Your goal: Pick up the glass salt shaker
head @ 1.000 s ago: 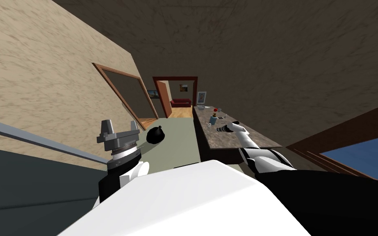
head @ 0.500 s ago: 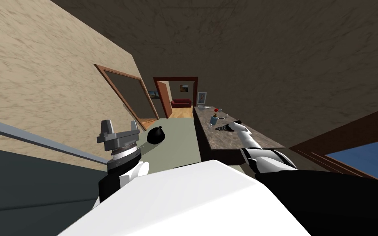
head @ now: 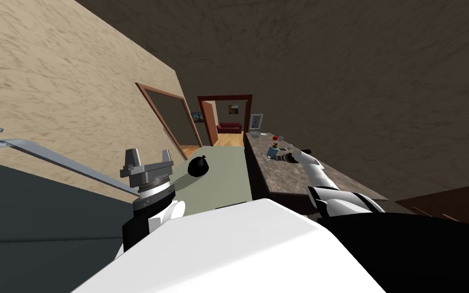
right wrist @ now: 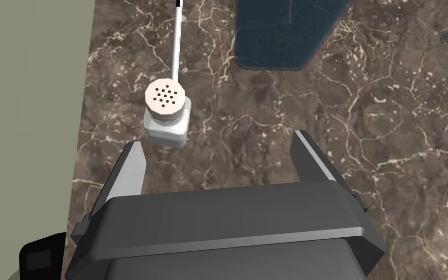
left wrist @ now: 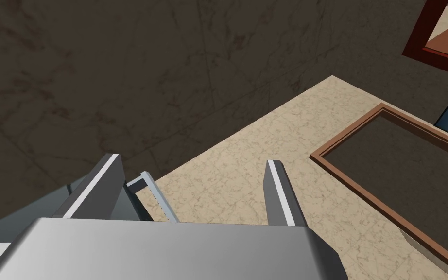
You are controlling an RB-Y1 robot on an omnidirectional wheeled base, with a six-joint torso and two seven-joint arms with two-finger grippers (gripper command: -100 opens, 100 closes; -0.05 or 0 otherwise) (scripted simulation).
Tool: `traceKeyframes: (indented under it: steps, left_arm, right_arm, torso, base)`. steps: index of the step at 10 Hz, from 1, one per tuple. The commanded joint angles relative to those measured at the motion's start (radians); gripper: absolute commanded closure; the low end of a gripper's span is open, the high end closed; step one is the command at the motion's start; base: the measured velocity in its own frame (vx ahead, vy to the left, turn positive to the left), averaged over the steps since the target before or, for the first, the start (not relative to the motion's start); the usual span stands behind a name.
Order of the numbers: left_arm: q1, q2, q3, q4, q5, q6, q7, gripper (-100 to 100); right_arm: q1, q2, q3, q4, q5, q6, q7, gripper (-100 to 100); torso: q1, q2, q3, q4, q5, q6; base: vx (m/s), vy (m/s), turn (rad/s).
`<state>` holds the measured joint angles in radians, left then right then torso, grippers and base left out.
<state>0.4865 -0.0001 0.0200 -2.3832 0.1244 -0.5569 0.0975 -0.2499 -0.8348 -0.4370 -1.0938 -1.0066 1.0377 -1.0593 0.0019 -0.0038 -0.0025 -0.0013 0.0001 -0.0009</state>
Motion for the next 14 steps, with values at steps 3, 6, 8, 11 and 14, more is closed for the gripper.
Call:
traceKeyframes:
  steps: [3, 6, 8, 11, 14]
  left_arm:
    - [0.000, 0.000, 0.000, 0.000, 0.000, 0.000, 0.000, 0]
    - [0.000, 0.000, 0.000, 0.000, 0.000, 0.000, 0.000, 0]
    - [0.000, 0.000, 0.000, 0.000, 0.000, 0.000, 0.000, 0]
    - [0.000, 0.000, 0.000, 0.000, 0.000, 0.000, 0.000, 0]
    - [0.000, 0.000, 0.000, 0.000, 0.000, 0.000, 0.000, 0]
  right_arm:
    - [0.083, -0.018, -0.077, -0.039, -0.058, 0.024, -0.019, -100]
    - [0.152, -0.021, -0.136, -0.051, -0.094, 0.046, -0.033, -100]
    - [0.189, -0.017, -0.163, -0.051, -0.106, 0.058, -0.041, -100]
    - [0.245, -0.001, -0.196, -0.039, -0.113, 0.079, -0.060, -100]
    - [0.250, 0.003, -0.200, -0.024, -0.114, 0.083, -0.060, 0]
  torso:
    - [-0.002, 0.002, 0.001, 0.000, 0.000, 0.000]
    - [-0.002, 0.003, 0.002, 0.001, 0.000, 0.000]
    - [-0.002, 0.004, 0.002, 0.001, -0.001, 0.001]
    - [-0.003, 0.005, 0.003, 0.001, -0.001, 0.000]
    - [-0.005, 0.006, 0.003, 0.001, -0.001, 0.001]
  base:
    - [0.008, -0.008, 0.238]
    - [-0.018, -0.011, 0.288]
    - [-0.019, -0.007, 0.161]
    - [-0.042, -0.035, 0.249]
    - [-0.044, -0.049, 0.120]
